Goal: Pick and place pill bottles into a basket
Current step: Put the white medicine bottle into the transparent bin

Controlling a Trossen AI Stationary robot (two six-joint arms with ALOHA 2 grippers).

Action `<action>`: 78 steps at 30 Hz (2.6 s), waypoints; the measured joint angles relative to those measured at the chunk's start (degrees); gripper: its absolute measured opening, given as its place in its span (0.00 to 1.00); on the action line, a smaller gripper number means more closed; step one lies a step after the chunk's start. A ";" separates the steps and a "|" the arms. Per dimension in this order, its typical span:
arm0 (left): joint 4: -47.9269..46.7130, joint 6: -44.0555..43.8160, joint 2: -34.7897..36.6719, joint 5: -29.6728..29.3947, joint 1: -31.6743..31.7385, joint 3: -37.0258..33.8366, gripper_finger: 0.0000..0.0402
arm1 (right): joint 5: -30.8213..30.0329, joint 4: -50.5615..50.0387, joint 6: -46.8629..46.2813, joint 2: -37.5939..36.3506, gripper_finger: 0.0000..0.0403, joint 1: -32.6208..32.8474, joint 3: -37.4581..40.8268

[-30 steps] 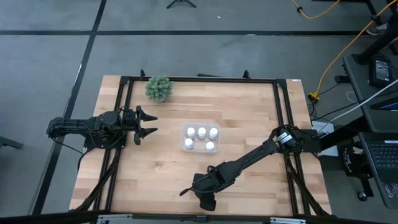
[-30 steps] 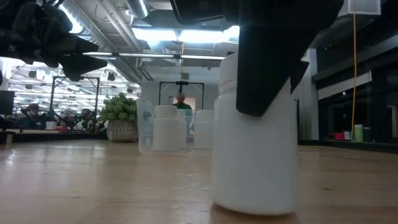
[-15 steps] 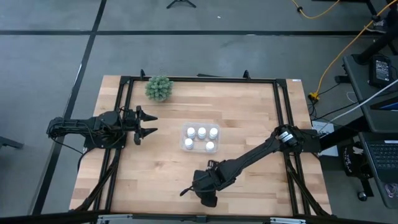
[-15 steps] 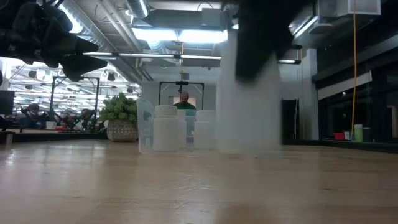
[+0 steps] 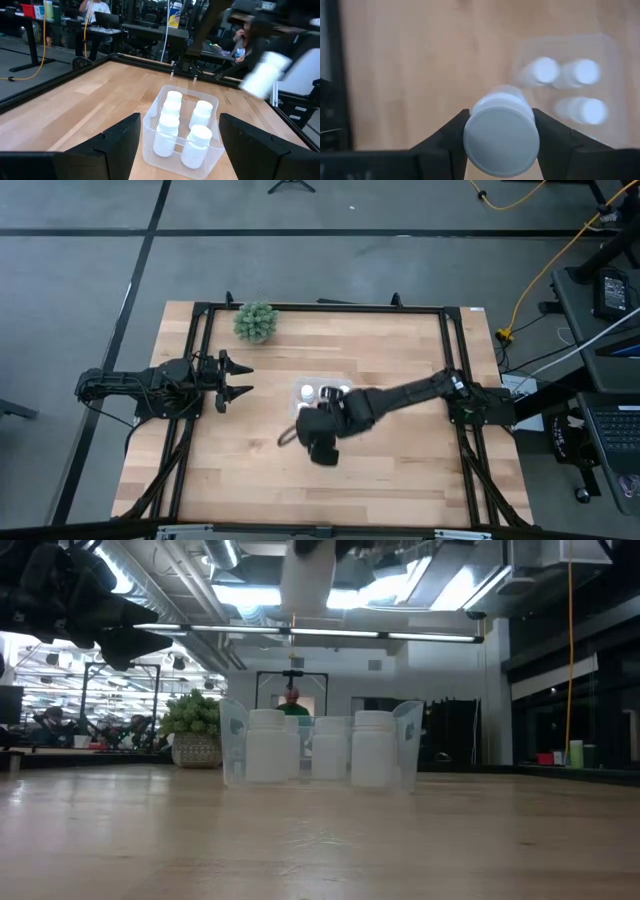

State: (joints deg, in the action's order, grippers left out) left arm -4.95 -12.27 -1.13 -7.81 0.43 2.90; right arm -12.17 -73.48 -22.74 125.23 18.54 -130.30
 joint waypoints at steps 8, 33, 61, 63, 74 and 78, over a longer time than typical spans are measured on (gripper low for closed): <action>0.00 0.00 0.00 0.00 -0.01 0.00 0.65 | 0.05 -2.19 7.34 0.00 0.43 -5.88 3.47; 0.00 0.00 0.00 0.00 -0.02 0.00 0.65 | 13.31 20.14 9.76 -0.04 0.43 -9.71 26.52; 0.00 0.00 0.00 0.00 0.00 0.00 0.65 | 17.86 22.06 5.35 0.04 0.60 -11.21 26.21; 0.00 0.00 0.00 0.00 0.00 0.00 0.65 | 17.86 22.06 5.07 0.04 0.59 -11.21 26.21; 0.00 0.00 0.00 0.00 -0.01 0.00 0.65 | 20.24 20.90 1.86 0.02 0.52 -10.62 24.00; 0.00 0.00 0.00 0.00 0.00 0.00 0.65 | 18.27 16.90 3.48 -0.10 0.52 -9.21 17.97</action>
State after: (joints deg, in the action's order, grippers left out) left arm -4.95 -12.27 -1.13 -7.81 0.42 2.90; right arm 6.10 -56.57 -19.27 125.13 9.34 -112.33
